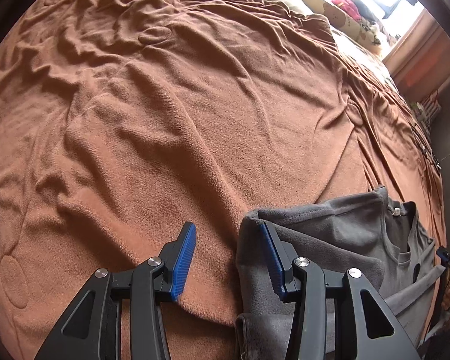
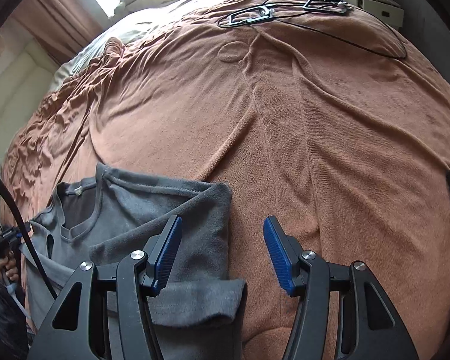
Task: Fold small clothes
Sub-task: 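Lower the folded hem onto the shirt and open both tools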
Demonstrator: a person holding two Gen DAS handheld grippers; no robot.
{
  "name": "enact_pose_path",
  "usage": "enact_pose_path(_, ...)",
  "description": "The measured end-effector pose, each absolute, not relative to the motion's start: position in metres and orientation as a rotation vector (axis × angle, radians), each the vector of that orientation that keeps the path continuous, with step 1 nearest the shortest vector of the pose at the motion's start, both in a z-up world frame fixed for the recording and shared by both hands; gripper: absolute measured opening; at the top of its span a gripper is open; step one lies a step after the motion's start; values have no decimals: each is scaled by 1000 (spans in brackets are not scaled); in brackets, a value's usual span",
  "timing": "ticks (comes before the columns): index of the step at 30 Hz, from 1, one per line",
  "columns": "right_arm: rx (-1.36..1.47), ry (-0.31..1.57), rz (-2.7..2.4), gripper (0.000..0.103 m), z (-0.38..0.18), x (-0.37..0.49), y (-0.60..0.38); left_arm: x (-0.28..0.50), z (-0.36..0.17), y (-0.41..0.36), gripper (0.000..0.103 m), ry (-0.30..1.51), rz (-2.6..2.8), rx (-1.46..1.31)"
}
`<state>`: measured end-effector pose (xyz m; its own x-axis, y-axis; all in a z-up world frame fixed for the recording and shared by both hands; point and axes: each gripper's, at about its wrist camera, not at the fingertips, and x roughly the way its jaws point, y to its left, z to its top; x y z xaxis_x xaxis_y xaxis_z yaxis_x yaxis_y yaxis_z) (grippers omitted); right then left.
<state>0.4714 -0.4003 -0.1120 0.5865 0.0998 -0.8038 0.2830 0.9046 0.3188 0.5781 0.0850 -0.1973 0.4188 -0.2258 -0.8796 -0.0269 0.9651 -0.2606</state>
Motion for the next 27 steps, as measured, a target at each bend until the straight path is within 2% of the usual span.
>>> enact_pose_path(4, 472, 986, -101, 52, -123, 491, -410, 586, -205, 77, 33, 1143, -166, -228)
enact_pose_path(6, 496, 993, -73, 47, -126, 499, -412, 589, -209, 72, 25, 1156, -178, -211)
enact_pose_path(10, 507, 1006, -31, 41, -131, 510, -410, 594, -213, 64, 23, 1162, -181, -179)
enact_pose_path(12, 472, 1028, -42, 10, -136, 514, -407, 597, -213, 61, 16, 1163, -180, -174)
enact_pose_path(15, 470, 1020, -90, 4, -140, 511, -414, 600, -213, 57, 10, 1165, -156, -145)
enact_pose_path(22, 454, 1008, -138, 4, -144, 506, -413, 613, -216, 56, 9, 1184, -76, -141)
enact_pose_path(25, 515, 996, -90, 10, -134, 500, -418, 610, -202, 61, 11, 1170, -97, -169)
enact_pose_path(26, 519, 977, -82, 20, -128, 496, -420, 606, -196, 63, 12, 1158, -107, -180)
enact_pose_path(27, 507, 956, -80, 41, -121, 491, -421, 603, -189, 66, 17, 1143, -117, -190)
